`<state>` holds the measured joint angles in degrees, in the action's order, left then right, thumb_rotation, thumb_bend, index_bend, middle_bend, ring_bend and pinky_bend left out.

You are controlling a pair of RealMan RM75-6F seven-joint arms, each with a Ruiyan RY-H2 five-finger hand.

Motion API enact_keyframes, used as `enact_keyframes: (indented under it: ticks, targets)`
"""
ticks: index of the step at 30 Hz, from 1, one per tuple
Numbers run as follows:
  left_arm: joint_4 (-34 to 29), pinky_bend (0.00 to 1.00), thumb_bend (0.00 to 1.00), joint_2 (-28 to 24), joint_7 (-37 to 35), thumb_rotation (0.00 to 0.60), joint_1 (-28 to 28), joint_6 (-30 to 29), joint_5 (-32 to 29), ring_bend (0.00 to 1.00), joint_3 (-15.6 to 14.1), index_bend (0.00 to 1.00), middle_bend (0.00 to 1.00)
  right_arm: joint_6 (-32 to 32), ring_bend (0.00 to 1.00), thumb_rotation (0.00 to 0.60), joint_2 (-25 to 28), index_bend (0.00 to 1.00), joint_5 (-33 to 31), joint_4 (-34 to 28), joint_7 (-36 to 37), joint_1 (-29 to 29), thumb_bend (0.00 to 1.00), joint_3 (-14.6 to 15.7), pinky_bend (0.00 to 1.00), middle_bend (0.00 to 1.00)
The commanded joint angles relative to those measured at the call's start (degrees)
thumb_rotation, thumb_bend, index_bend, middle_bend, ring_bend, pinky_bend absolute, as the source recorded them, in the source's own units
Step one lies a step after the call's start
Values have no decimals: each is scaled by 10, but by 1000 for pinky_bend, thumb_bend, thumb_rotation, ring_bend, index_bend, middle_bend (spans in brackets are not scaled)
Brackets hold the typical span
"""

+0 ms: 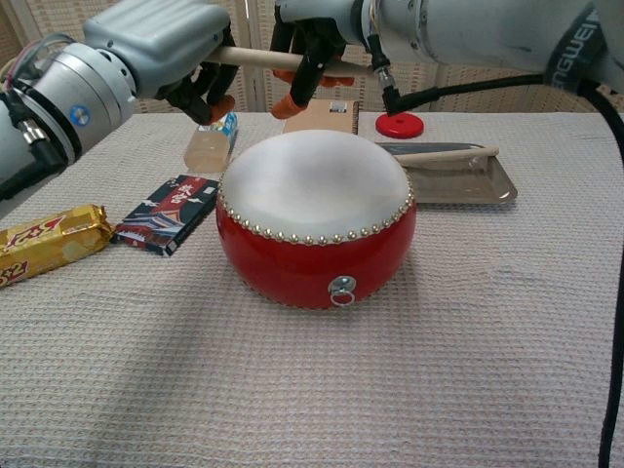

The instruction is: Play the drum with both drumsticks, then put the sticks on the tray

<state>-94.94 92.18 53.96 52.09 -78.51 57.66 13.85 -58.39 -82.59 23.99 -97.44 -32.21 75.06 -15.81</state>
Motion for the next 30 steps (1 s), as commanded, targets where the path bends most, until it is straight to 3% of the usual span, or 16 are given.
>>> enact_keyframes:
  ticks: [1, 8, 17, 30]
  targets:
    - [-1, 862, 419, -1, 0, 600, -1, 3, 0, 525, 2, 365, 558, 0, 789, 600, -1, 1000, 0, 2, -6, -1, 235, 1, 803, 950]
    - [-6, 578, 372, -5, -2, 600, -1, 16, -6, 260, 8, 137, 277, 0, 790, 600, -3, 1000, -3, 5, -19, -4, 236, 3, 803, 951]
    - [-9, 489, 368, -12, -5, 600, 0, 24, -9, 182, 15, 50, 199, -1, 790, 600, -6, 1000, -14, 11, -49, -4, 238, 13, 804, 951]
    - [-33, 303, 365, -34, 2, 600, -1, 39, -24, 39, 18, 0, 69, -20, 797, 600, -3, 1000, -32, 11, -98, -1, 241, 22, 804, 956]
